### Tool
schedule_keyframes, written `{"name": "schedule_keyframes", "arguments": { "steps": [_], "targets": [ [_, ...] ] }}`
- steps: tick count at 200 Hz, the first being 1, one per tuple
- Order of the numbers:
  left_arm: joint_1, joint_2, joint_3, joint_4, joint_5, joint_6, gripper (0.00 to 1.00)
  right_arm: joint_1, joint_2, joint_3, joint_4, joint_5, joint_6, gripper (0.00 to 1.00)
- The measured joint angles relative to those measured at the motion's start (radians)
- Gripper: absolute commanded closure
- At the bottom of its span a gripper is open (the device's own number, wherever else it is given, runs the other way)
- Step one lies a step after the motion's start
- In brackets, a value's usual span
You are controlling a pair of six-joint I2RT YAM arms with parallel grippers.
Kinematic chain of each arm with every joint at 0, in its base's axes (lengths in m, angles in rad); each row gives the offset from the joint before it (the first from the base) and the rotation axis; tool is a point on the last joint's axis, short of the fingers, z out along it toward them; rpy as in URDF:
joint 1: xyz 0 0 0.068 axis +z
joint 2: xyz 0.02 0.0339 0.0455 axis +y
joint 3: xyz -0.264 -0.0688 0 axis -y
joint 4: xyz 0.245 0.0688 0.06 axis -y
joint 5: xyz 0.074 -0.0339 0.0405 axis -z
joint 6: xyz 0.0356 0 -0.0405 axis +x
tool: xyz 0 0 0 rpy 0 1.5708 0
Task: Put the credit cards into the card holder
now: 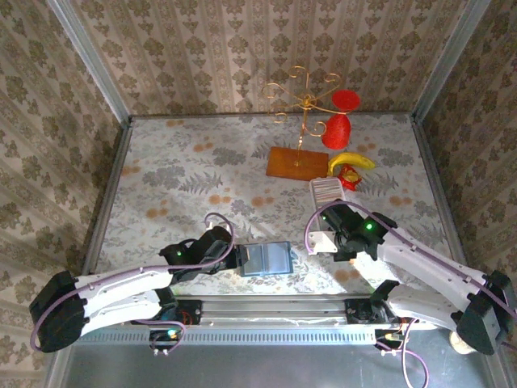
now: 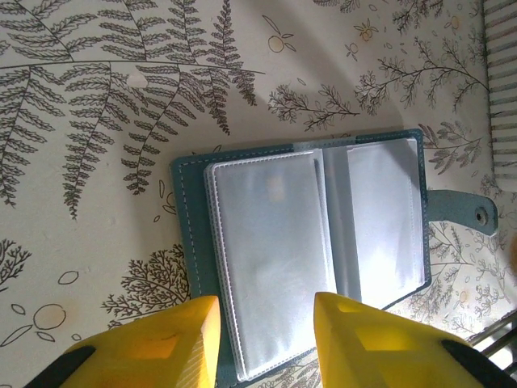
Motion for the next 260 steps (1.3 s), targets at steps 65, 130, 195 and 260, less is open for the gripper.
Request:
{"name": "schedule_keyframes", "arguments": {
  "steps": [65,130,195,260],
  "targets": [
    [0.0,-0.001,0.0,0.004,0.0,0.0,0.64,0.0,0.02,-0.003,0.027,0.001,-0.007,0.75],
    [0.0,-0.001,0.0,0.004,0.0,0.0,0.64,-0.015,0.014,-0.066,0.031,0.016,-0.011,0.77],
    [0.0,0.0,0.0,0.013,0.0,0.0,0.64,-0.046,0.009,-0.089,0.067,0.027,-0.019,0.85],
    [0.0,0.002,0.0,0.021,0.0,0.001,0.65,-0.067,-0.003,-0.089,0.063,0.031,-0.021,1.0]
  ]
}}
